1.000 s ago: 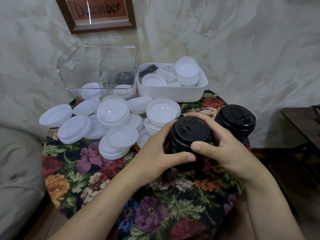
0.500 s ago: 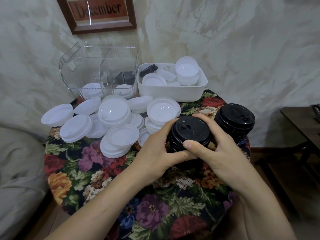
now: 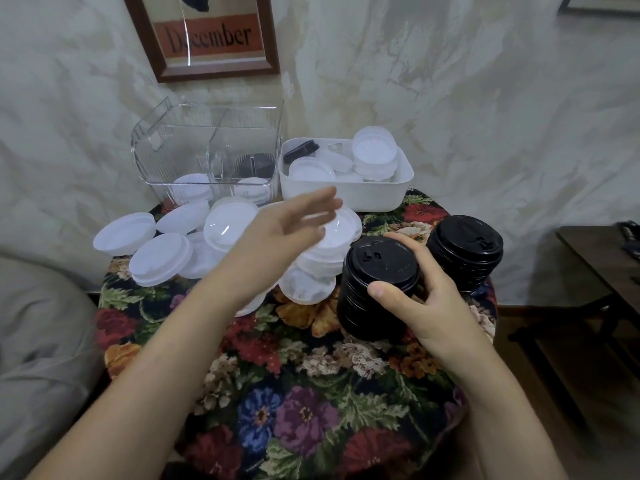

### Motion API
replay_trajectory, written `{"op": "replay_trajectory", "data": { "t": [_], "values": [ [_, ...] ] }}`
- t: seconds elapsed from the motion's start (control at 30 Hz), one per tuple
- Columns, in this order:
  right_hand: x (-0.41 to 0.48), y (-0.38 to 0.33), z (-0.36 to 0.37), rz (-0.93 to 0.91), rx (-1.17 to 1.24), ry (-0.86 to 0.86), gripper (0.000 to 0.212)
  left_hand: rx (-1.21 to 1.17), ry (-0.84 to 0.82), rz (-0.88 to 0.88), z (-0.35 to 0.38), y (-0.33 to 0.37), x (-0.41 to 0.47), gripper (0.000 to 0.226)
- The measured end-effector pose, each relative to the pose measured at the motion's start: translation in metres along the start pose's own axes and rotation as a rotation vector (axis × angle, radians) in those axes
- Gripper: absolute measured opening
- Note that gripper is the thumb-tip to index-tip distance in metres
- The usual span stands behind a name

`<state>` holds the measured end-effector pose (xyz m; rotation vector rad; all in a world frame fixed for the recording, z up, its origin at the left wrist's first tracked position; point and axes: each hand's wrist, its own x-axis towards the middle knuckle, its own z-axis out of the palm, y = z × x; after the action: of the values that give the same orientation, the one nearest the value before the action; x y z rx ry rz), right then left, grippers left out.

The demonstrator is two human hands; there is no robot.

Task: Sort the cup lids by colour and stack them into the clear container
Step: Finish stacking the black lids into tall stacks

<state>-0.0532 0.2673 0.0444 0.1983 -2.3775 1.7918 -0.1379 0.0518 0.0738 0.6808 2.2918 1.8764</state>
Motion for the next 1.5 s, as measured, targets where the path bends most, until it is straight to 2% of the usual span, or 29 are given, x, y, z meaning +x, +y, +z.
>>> {"op": "replay_trajectory", "data": {
  "t": [0.1,0.23,0.27,0.37,0.4,0.6,0.77,0.9,0.97,1.07,1.13,1.27,1.4,1.5],
  "values": [
    [-0.001,0.001,0.001,0.007,-0.005,0.002,0.058,0.210,0.169,0.056,-0.004,0.011,0.044,0.042],
    [0.000,0.002,0.001,0.017,0.000,0.003,0.060,0.637,0.260,0.061,-0.005,0.002,0.124,0.044],
    [-0.001,0.002,0.001,0.024,0.005,0.000,0.061,0.736,0.269,0.058,-0.006,-0.003,0.142,0.039],
    [-0.001,0.002,0.000,0.031,0.006,-0.008,0.062,0.938,0.275,-0.002,-0.009,-0.020,0.185,0.007],
    [-0.001,0.003,0.000,0.033,0.004,-0.010,0.062,0.987,0.275,-0.022,-0.009,-0.023,0.195,0.004],
    [0.001,0.006,-0.001,0.044,0.012,-0.018,0.065,1.201,0.297,-0.201,-0.012,-0.037,0.228,0.024],
    [0.001,0.006,-0.002,0.050,0.016,-0.027,0.067,1.374,0.270,-0.212,-0.010,-0.046,0.231,0.027],
    [0.000,0.008,-0.002,0.048,0.023,-0.036,0.066,1.349,0.292,-0.168,-0.009,-0.039,0.228,0.024],
    [0.000,0.008,-0.002,0.042,0.036,-0.039,0.065,1.287,0.338,-0.089,-0.009,-0.032,0.224,0.022],
    [0.000,0.008,-0.002,0.028,0.034,-0.034,0.064,1.108,0.395,0.046,-0.007,-0.018,0.210,0.017],
    [0.000,0.007,-0.001,0.020,0.035,-0.030,0.063,0.929,0.398,0.117,-0.002,-0.007,0.190,0.021],
    [0.000,0.008,0.000,0.005,0.032,-0.021,0.061,0.578,0.324,0.263,0.014,0.010,0.123,0.027],
    [-0.001,0.008,0.000,-0.004,0.016,-0.007,0.061,0.330,0.210,0.267,0.026,0.015,0.056,0.029],
    [-0.001,0.007,0.000,-0.012,0.019,-0.002,0.060,0.236,0.133,0.270,0.029,0.011,0.019,0.033]
  ]
}}
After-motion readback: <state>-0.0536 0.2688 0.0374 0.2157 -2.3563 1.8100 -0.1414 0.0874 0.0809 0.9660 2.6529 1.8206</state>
